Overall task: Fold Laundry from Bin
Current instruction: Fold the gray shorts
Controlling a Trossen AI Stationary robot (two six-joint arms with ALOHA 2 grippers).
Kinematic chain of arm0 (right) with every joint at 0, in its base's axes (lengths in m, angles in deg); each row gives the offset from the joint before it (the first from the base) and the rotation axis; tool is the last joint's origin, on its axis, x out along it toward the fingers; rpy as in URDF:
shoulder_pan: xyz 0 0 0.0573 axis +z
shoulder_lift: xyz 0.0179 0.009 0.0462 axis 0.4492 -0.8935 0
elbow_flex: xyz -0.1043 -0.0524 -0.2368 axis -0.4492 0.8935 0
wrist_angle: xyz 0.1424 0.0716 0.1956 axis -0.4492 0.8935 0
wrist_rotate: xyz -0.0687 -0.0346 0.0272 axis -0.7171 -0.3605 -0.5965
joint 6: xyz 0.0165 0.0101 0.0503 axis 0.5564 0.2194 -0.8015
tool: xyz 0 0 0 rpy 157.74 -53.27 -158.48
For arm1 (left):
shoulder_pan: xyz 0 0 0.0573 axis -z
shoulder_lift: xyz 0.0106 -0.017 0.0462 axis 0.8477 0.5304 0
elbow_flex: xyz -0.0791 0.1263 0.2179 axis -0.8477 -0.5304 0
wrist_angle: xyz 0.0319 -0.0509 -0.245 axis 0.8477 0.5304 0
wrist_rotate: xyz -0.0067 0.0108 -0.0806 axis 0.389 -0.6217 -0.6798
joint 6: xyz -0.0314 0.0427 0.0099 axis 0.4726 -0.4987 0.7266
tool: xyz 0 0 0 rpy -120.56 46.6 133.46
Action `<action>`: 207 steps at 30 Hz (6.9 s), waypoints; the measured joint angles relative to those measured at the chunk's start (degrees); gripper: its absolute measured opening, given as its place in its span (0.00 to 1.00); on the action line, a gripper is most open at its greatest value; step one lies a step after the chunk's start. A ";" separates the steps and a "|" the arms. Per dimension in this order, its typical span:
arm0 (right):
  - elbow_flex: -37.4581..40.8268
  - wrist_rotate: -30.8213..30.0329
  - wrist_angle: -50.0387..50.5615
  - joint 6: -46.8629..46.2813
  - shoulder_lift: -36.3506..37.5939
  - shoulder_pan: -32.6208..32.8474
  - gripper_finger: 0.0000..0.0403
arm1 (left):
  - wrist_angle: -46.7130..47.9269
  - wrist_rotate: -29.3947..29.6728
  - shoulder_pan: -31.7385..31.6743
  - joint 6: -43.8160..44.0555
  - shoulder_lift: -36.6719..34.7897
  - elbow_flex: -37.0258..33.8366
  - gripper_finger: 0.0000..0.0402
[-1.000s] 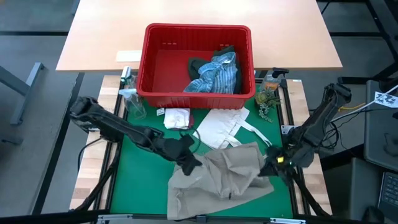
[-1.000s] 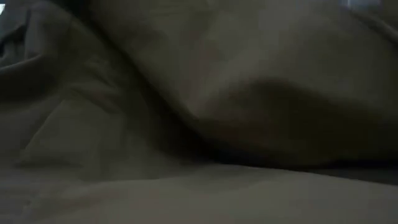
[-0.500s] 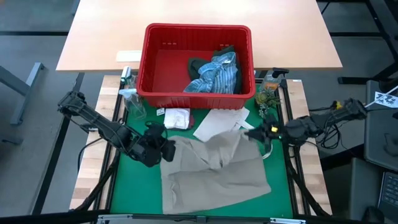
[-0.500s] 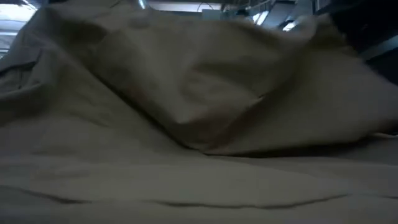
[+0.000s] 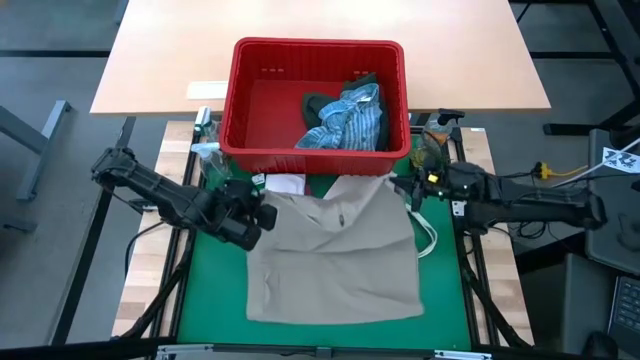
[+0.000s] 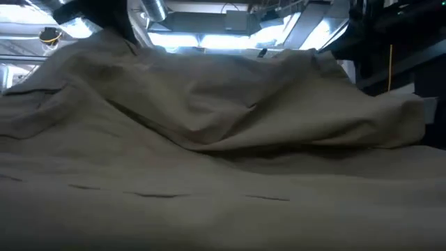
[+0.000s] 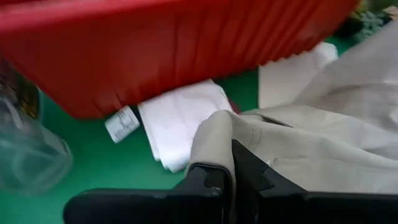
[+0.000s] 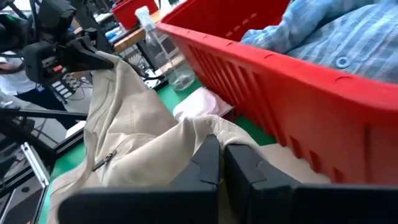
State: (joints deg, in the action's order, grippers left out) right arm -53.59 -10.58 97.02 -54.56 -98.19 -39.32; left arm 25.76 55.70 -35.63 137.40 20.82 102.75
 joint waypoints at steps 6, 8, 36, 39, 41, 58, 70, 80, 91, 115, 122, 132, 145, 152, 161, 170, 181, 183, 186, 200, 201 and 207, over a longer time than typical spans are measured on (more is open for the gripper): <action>-0.01 0.36 -0.17 2.94 -0.04 -7.08 0.01 | -0.03 1.53 -4.40 -4.04 0.00 0.00 0.00; -0.01 -0.02 -0.15 3.99 -0.04 -9.44 0.01 | -0.01 1.62 -5.65 -4.27 0.00 0.00 0.00; -0.12 -4.57 4.21 7.68 0.75 -17.02 0.01 | 7.43 1.99 -9.73 1.78 0.00 -0.04 0.00; -0.10 -4.51 4.85 7.68 1.14 -17.02 0.01 | 7.42 2.01 -9.51 1.74 0.00 -0.04 0.00; -0.08 -3.62 4.91 7.68 1.50 -17.04 0.01 | 7.38 2.03 -9.14 1.74 0.00 -0.04 0.00; -7.60 7.33 23.60 14.59 4.70 -17.04 0.01 | 5.33 2.45 -1.00 1.61 -0.50 -0.04 0.00; -7.62 27.38 27.59 7.56 6.25 -16.98 0.01 | 2.73 2.23 9.23 1.57 -0.50 -0.04 0.00; -7.62 31.80 36.19 -0.33 14.74 -16.91 0.01 | -5.33 2.73 17.97 -0.78 0.39 -0.04 0.00; -3.78 27.03 23.23 -12.31 17.84 -1.51 0.01 | -14.71 4.51 23.78 -4.95 6.00 -0.04 0.00; 0.01 2.20 15.06 -39.80 -1.32 54.89 0.01 | -31.09 -11.55 29.64 -5.47 7.17 -0.04 0.02; 0.01 2.47 14.92 -48.08 -8.06 62.35 0.01 | -39.04 -18.43 29.85 -5.47 12.18 -0.07 0.02; -0.08 2.74 7.96 -52.63 -16.08 67.68 0.01 | -47.84 -26.47 29.83 -5.46 19.46 -0.07 0.02; -0.08 5.45 4.21 -52.75 -27.47 67.72 0.01 | -47.81 -29.40 29.85 -5.30 22.27 -0.07 0.02; -0.08 4.84 3.93 -52.77 -28.22 67.72 0.05 | -46.48 -33.15 29.74 0.49 22.27 -0.07 0.02; -0.06 4.22 4.39 -52.49 -28.24 67.74 0.28 | -42.63 -36.05 29.81 10.78 22.27 -0.07 0.05; -0.06 4.11 4.44 -52.44 -28.24 67.74 0.40 | -40.47 -38.93 29.81 15.14 22.27 -0.07 0.29; -0.03 5.36 4.38 -52.38 -28.24 67.74 0.40 | -39.56 -46.49 32.56 15.46 22.27 -0.07 0.31; -0.03 5.95 4.37 -52.36 -28.18 67.74 0.40 | -39.62 -47.16 33.08 17.12 22.25 -0.07 0.30; -0.09 7.59 4.44 -52.36 -27.25 67.74 0.40 | -41.24 -45.94 34.08 20.04 22.04 -0.07 0.29; -5.80 -5.85 4.67 -33.60 -23.13 60.41 0.40 | -46.76 -26.58 30.34 19.07 18.32 -0.07 0.28; -5.78 -6.11 4.98 -31.81 -23.15 58.78 0.40 | -46.41 -25.31 29.19 16.82 18.32 -0.07 0.28; -5.78 -3.16 6.15 -24.18 -23.17 48.80 0.40 | -43.55 -17.80 21.91 2.36 18.32 -0.07 0.28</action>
State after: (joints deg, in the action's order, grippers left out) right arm -59.37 -13.74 103.17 -78.74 -121.36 9.49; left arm -17.79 37.90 -13.72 139.76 39.13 102.69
